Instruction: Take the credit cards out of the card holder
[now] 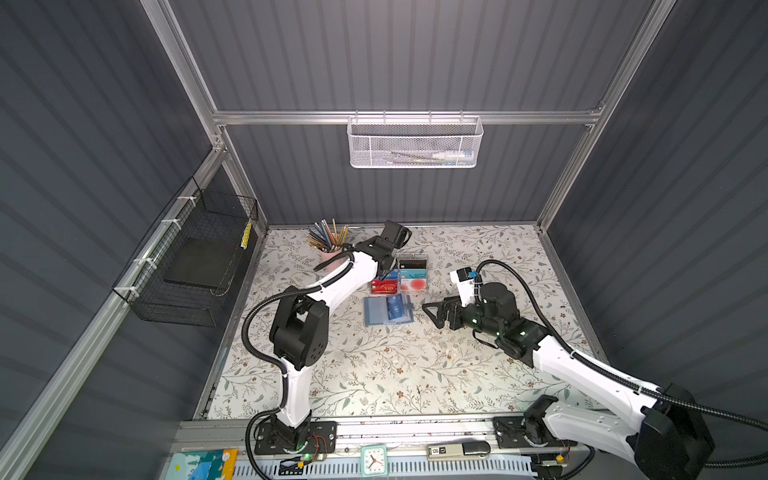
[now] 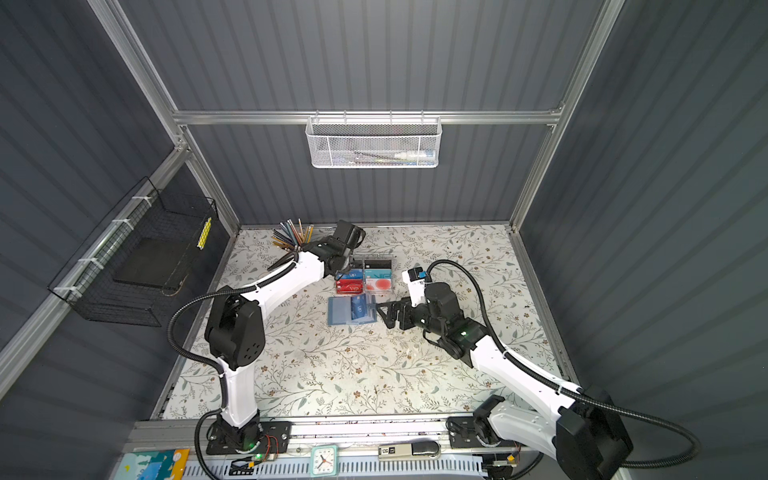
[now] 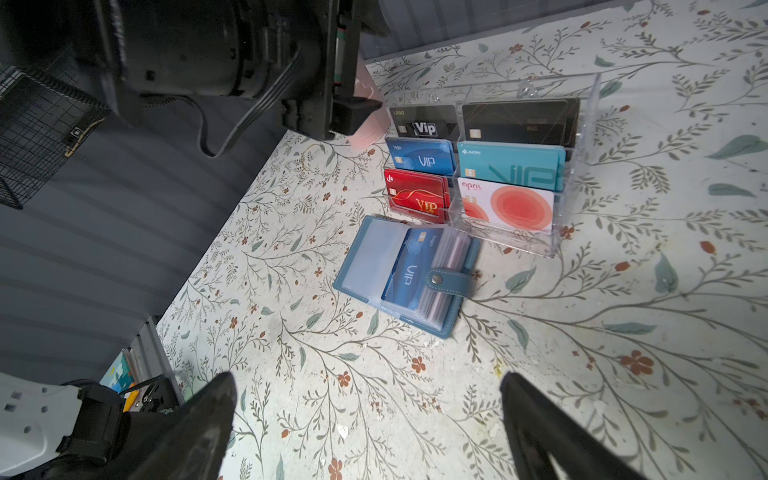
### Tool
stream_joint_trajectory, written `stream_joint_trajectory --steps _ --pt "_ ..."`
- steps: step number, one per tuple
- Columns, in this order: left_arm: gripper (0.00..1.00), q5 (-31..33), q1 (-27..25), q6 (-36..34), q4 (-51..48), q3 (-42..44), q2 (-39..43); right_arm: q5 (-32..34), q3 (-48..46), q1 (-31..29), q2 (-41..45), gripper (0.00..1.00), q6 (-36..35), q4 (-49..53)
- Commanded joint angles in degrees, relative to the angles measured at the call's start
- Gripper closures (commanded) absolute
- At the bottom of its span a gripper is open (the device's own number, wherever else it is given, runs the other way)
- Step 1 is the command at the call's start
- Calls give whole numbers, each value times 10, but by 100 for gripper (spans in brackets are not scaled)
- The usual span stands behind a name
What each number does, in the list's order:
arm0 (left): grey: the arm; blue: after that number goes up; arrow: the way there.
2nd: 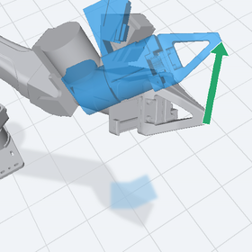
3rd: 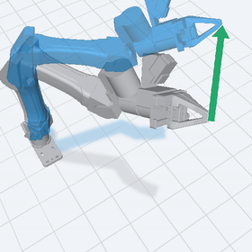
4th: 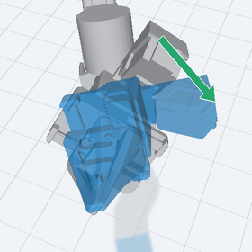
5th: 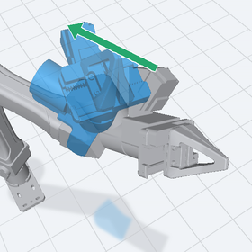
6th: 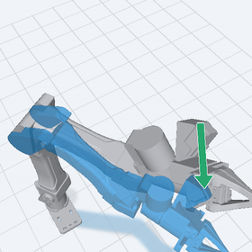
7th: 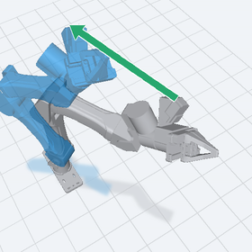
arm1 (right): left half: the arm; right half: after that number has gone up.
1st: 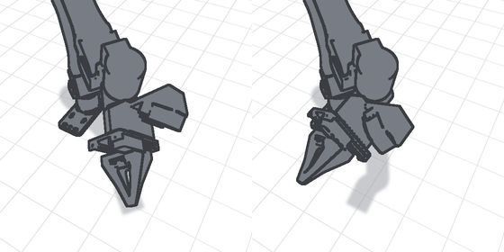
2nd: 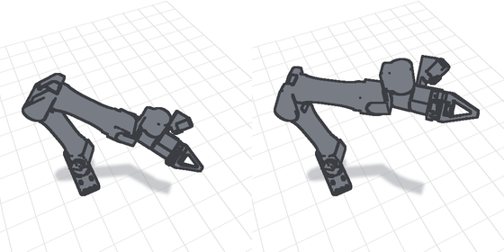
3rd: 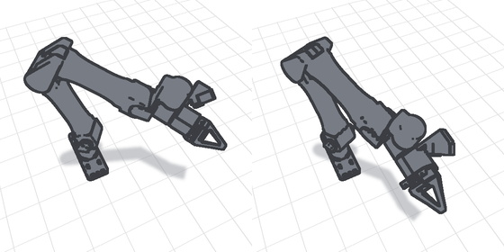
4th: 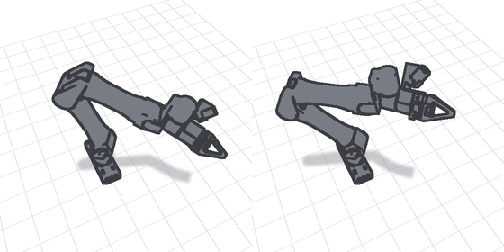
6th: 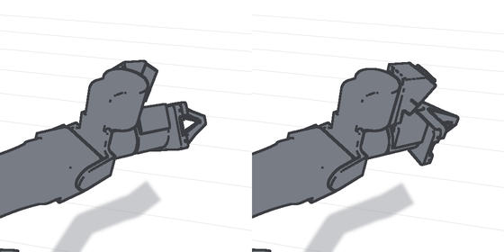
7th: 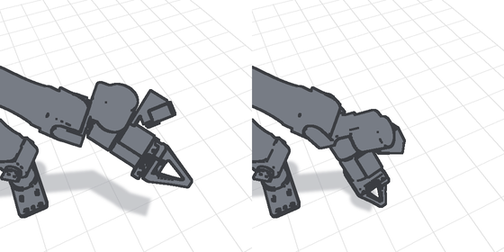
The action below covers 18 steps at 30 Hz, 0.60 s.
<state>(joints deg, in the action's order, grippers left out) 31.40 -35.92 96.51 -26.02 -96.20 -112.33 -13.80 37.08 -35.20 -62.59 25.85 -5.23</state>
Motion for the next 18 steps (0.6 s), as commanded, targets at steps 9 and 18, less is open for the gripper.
stream_joint_trajectory --steps 9,18 --pt "0 29 -9 -677 190 249 284 343 48 2 81 1 -25 194" --pt "0 158 115 -839 348 546 402 560 -112 94 134 1 -190 -19"
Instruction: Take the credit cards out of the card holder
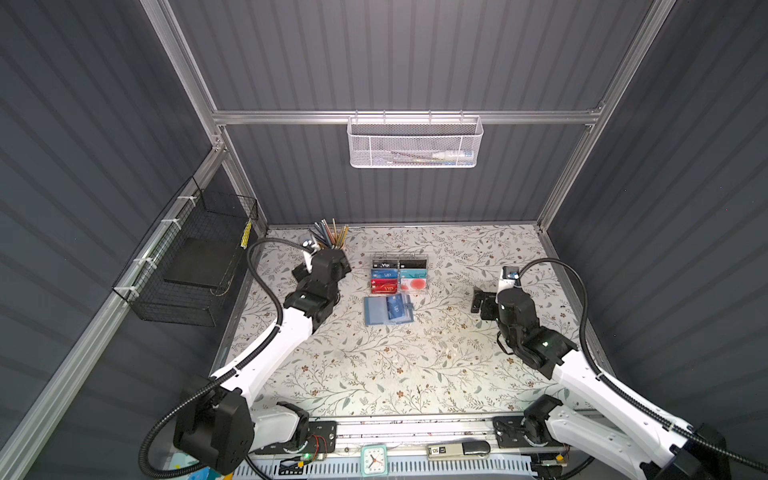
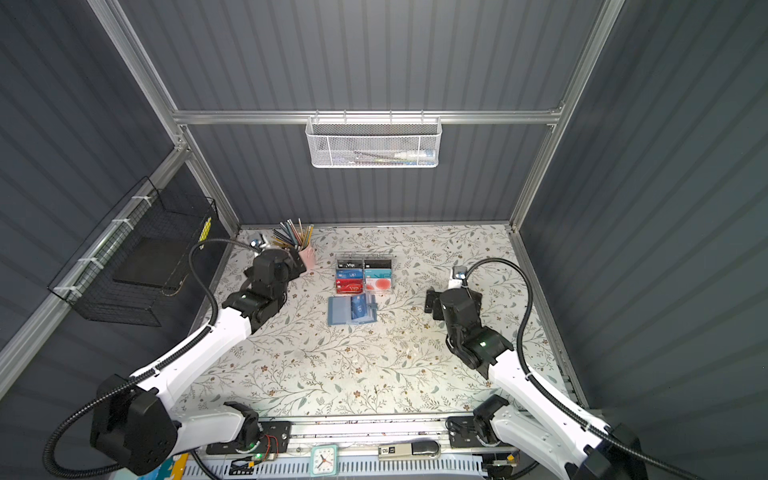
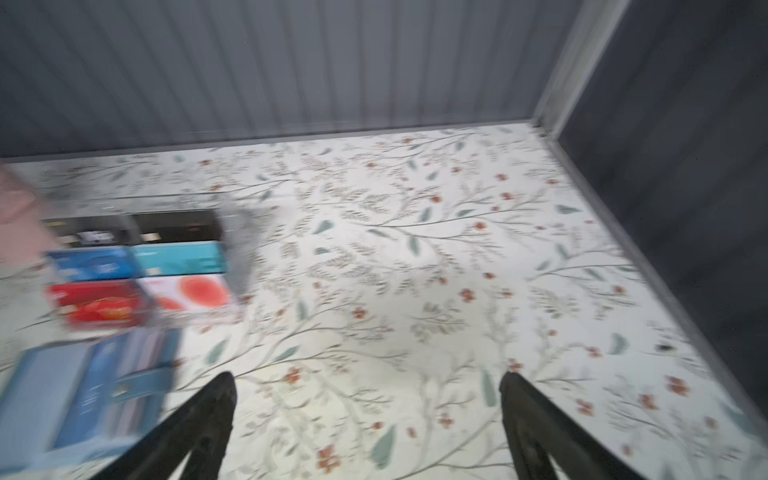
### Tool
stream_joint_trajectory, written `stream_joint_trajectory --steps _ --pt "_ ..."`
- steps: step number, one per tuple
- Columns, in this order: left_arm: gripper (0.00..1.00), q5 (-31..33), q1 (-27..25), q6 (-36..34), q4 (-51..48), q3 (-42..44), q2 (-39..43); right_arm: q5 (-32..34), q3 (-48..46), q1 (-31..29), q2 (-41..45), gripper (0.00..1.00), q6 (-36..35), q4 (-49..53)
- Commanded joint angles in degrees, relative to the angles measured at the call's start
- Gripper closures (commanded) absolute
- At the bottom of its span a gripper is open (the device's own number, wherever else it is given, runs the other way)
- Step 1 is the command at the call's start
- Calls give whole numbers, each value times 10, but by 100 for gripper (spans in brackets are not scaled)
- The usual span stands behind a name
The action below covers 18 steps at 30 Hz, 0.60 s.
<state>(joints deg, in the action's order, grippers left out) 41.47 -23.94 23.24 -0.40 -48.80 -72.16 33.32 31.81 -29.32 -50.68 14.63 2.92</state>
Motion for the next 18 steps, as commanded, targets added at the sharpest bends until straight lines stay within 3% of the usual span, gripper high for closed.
stream_joint_trajectory --steps 1,5,10,13,15,17,18 --pt "0 62 -4 -134 147 105 1 67 -88 65 18 1 -88 -151" --pt "0 66 22 -212 292 179 -40 -21 -145 167 -33 1 -85 -288" --pt "0 -35 94 -226 465 248 -102 -45 -193 189 -193 1 -136 -575" --pt "0 -37 101 -256 491 233 -145 -75 -193 184 -242 1 -199 -644" --pt "0 -73 117 -240 499 241 -166 -92 -201 191 -279 1 -208 -696" --pt "0 -108 133 -248 578 254 -220 -95 -213 196 -344 1 -225 -809" --pt "0 -127 133 -247 542 238 -230 -94 -218 197 -338 1 -221 -813"
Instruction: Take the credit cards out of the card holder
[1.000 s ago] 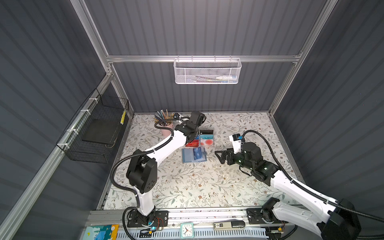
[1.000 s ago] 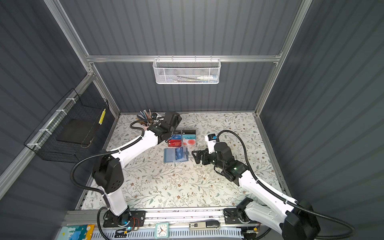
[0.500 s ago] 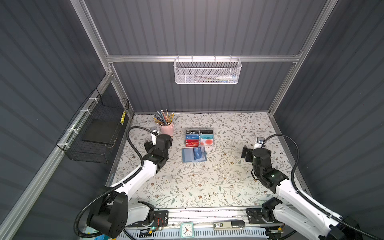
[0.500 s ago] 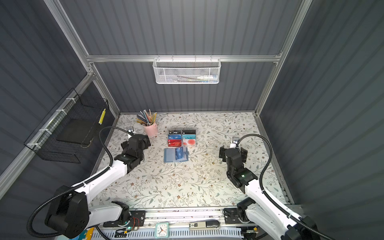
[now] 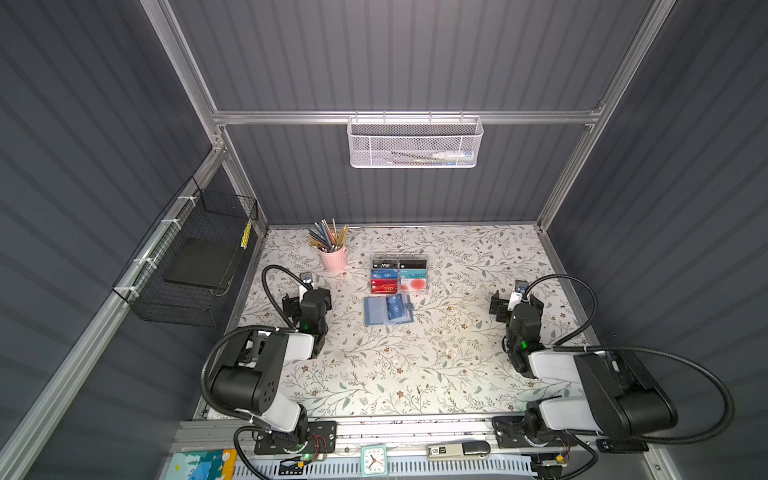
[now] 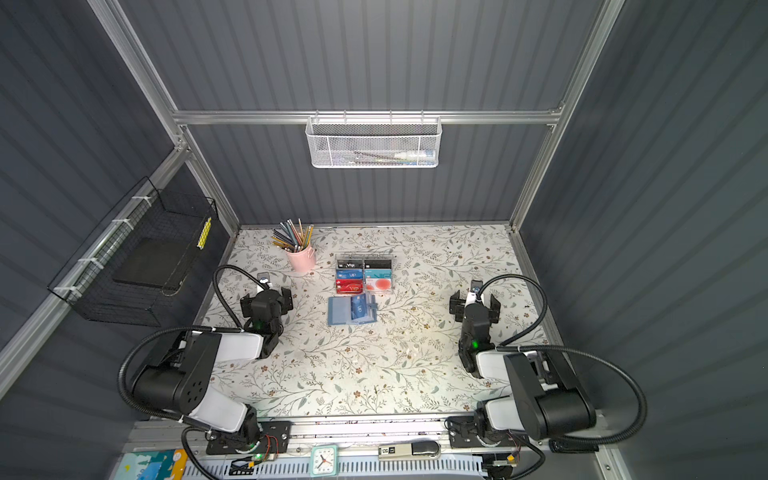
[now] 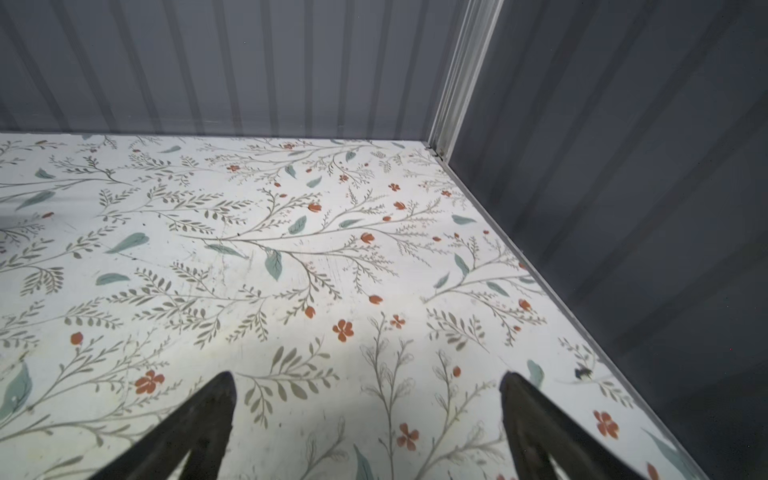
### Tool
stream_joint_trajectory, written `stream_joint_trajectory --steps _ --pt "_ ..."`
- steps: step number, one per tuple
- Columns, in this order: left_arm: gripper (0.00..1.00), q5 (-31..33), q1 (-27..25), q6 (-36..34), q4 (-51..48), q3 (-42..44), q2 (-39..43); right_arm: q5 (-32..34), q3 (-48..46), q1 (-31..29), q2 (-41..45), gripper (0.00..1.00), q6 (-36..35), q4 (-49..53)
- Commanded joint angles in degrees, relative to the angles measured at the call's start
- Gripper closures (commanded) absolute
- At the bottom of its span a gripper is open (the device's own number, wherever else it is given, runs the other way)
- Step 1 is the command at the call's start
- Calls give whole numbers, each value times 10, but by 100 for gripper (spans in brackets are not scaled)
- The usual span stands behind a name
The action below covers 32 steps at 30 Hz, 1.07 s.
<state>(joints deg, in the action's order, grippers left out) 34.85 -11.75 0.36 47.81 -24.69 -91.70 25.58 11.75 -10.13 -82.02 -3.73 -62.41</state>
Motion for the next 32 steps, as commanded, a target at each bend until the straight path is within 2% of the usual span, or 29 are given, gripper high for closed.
stream_joint_trajectory --steps 1,3,4,5,6,7,8,9,12,14,17,29,32 --pt "0 -75 13 -32 84 -10 -53 -33 -16 13 -1 1 -20 -115" --pt "0 -95 30 -1 62 -4 -49 -113 -14 60 13 1 21 -64" --pt "0 -94 35 -17 153 13 -79 -137 -9 90 -19 1 50 -83" --pt "0 -99 34 -13 121 11 -74 -130 -4 103 -49 1 59 -130" --pt "0 -103 35 2 64 -5 -57 -145 7 110 -22 1 70 -68" --pt "0 -95 37 -5 87 -11 -72 -161 32 122 9 1 89 38" --pt "0 -93 37 -9 105 -4 -75 -151 42 131 -6 1 101 36" --pt "0 -94 38 0 71 -10 -65 -147 35 129 -26 1 95 -14" --pt "0 -92 38 -5 97 -6 -72 -144 23 128 0 1 99 5" --pt "0 -93 38 -1 84 -7 -69 -145 22 127 -22 1 93 -35" --pt "0 -92 38 -3 88 -6 -70 -151 44 127 -9 1 94 30" --pt "0 -93 38 -3 91 -6 -70 -152 59 122 -17 1 87 45" --pt "0 -94 38 -3 91 -6 -70 -178 48 122 -15 1 77 27"
